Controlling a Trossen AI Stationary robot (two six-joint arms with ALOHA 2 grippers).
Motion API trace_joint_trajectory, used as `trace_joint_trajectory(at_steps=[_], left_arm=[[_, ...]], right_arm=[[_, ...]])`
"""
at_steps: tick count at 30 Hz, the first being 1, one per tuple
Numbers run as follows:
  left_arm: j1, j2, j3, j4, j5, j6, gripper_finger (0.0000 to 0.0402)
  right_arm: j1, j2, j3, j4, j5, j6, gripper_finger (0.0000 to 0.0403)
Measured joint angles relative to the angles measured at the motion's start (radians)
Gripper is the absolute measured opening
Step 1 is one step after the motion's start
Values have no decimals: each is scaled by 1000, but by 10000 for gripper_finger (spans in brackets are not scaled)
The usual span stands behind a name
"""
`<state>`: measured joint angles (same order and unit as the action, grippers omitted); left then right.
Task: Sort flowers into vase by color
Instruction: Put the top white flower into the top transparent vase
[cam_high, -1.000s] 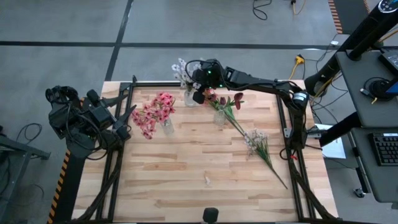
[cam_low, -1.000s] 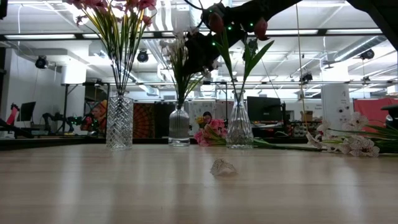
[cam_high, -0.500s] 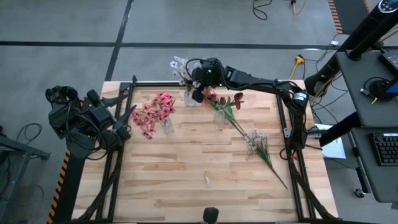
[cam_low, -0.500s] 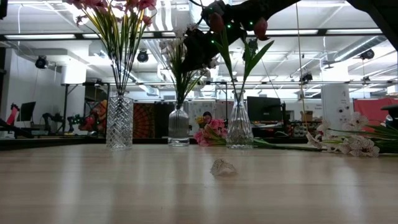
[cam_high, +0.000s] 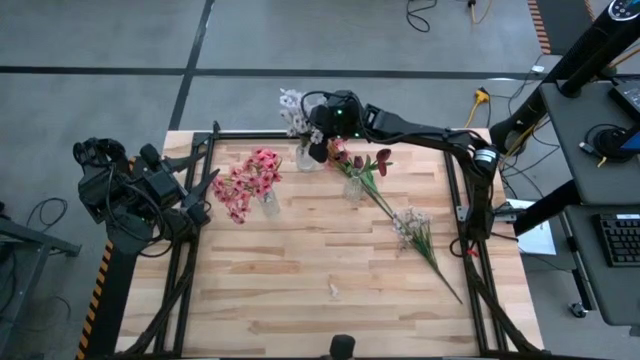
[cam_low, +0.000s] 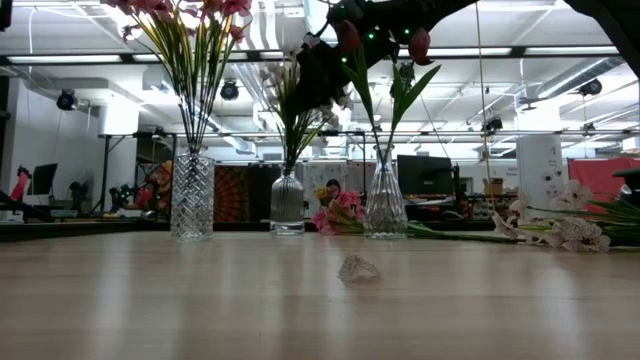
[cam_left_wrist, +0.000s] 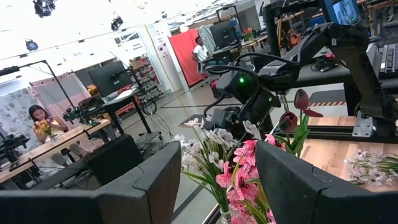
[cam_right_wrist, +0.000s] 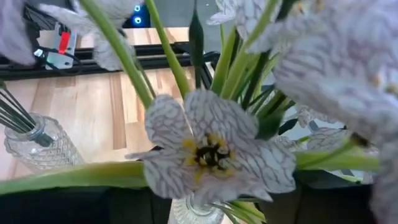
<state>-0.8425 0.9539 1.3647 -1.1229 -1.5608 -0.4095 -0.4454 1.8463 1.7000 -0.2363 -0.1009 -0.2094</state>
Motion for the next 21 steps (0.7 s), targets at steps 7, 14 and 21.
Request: trace_joint_trajectory(at_steps=[7, 14, 21], left_arm=[[0, 0, 0, 0, 0, 0, 190], [0, 0, 0, 0, 1, 0, 190], [0, 0, 0, -1, 1, 0, 190]], right_arm=[[0, -32, 0, -15, 0, 2, 204], [0, -60, 0, -43, -3, 13, 206], [2, -72, 1, -73, -3, 31, 206]])
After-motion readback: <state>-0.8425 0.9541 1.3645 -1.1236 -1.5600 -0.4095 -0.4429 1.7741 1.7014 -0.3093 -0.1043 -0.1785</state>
